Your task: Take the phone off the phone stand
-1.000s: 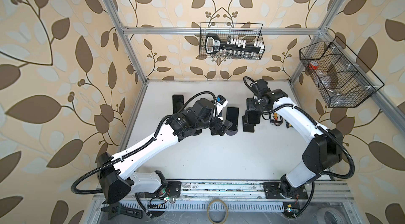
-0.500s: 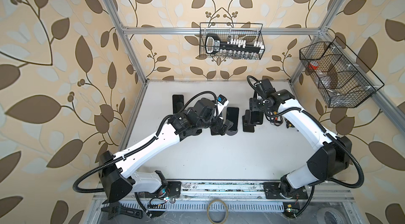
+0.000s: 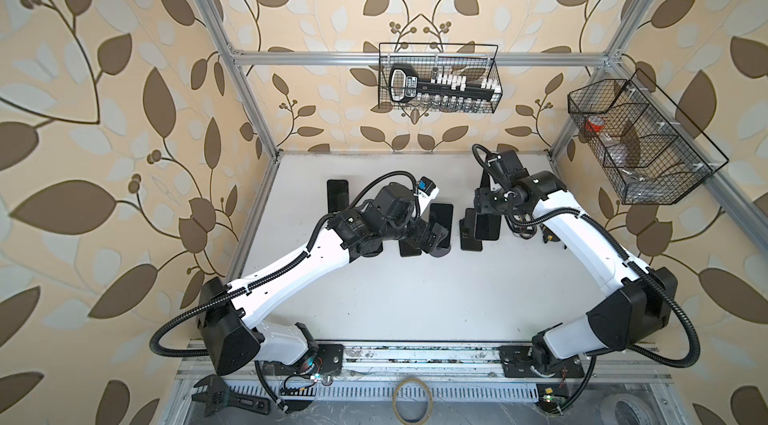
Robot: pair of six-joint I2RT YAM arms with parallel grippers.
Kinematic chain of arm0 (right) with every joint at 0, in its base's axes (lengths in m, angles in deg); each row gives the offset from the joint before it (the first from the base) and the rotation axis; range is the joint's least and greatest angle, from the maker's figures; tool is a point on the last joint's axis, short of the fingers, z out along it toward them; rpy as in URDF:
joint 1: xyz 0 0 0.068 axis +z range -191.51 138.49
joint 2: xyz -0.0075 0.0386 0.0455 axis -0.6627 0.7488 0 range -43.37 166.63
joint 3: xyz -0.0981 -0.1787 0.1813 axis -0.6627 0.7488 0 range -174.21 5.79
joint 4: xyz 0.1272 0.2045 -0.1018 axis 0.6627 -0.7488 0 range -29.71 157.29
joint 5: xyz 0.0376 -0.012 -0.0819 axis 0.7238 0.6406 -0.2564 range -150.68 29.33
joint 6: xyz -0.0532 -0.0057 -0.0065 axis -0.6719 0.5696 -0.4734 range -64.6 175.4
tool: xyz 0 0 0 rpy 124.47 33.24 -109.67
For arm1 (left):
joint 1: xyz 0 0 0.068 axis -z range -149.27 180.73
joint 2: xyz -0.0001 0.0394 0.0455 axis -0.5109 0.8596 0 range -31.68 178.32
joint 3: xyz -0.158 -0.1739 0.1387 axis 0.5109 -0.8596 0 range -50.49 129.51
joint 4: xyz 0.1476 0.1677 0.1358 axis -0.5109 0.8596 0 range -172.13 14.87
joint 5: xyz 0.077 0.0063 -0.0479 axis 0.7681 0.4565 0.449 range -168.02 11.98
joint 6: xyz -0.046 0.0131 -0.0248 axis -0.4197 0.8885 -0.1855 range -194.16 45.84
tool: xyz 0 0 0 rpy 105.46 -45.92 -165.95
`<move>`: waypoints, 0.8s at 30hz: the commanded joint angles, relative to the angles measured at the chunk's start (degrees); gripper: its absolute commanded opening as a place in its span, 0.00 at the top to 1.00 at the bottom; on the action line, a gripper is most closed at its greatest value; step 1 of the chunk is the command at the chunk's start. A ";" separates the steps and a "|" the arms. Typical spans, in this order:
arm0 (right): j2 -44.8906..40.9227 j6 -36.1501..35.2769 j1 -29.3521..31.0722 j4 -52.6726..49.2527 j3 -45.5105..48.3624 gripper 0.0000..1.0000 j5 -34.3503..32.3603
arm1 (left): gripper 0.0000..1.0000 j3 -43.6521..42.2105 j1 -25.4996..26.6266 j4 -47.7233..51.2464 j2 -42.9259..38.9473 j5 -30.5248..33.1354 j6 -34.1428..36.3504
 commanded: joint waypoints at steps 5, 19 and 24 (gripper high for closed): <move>-3.85 0.96 0.29 -2.84 1.87 0.46 1.70 | 0.01 3.11 -0.22 -2.07 1.07 -3.71 -1.65; -11.58 3.36 0.33 -6.57 8.12 0.47 4.24 | 0.01 2.74 3.00 -2.03 1.58 -4.42 -4.33; -14.10 4.11 0.35 -7.84 9.91 0.47 4.67 | 0.01 2.86 4.99 -1.75 1.70 -3.93 -4.79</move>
